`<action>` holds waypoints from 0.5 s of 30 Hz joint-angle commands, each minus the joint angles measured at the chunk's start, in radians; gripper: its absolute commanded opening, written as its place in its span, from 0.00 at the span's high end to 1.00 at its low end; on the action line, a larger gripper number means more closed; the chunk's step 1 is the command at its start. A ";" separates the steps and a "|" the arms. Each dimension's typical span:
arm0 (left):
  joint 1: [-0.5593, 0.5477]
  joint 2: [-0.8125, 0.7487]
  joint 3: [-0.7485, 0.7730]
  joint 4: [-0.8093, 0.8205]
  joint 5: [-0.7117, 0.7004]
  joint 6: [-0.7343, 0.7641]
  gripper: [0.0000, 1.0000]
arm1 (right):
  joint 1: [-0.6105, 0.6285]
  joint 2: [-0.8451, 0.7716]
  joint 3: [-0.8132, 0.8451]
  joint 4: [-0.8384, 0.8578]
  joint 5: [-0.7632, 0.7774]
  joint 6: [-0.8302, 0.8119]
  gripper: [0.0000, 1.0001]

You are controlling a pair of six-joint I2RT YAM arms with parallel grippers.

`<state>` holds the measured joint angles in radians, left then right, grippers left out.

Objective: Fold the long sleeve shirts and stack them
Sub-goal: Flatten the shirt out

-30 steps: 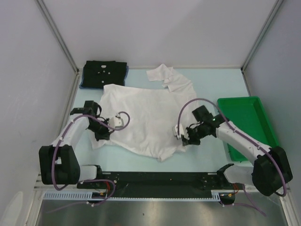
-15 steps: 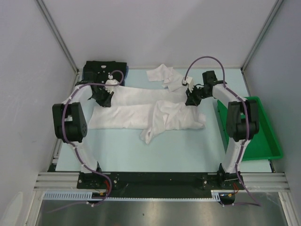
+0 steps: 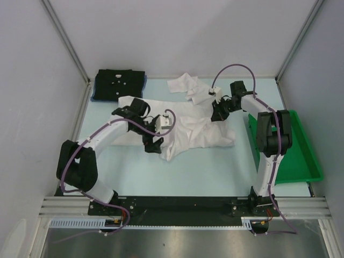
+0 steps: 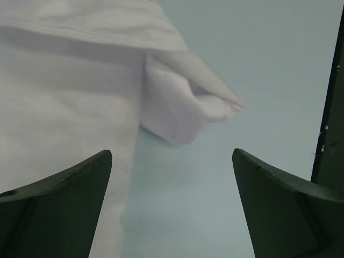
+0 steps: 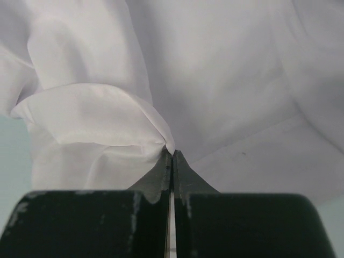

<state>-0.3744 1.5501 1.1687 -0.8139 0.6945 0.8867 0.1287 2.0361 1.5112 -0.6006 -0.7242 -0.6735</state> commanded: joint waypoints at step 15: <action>-0.259 0.030 -0.190 0.286 -0.124 -0.189 0.96 | 0.020 -0.155 -0.061 0.039 -0.049 0.025 1.00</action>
<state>-0.6098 1.5963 0.9668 -0.5354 0.5758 0.7177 0.1364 1.9667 1.4860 -0.5919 -0.7403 -0.6506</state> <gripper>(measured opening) 0.320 0.010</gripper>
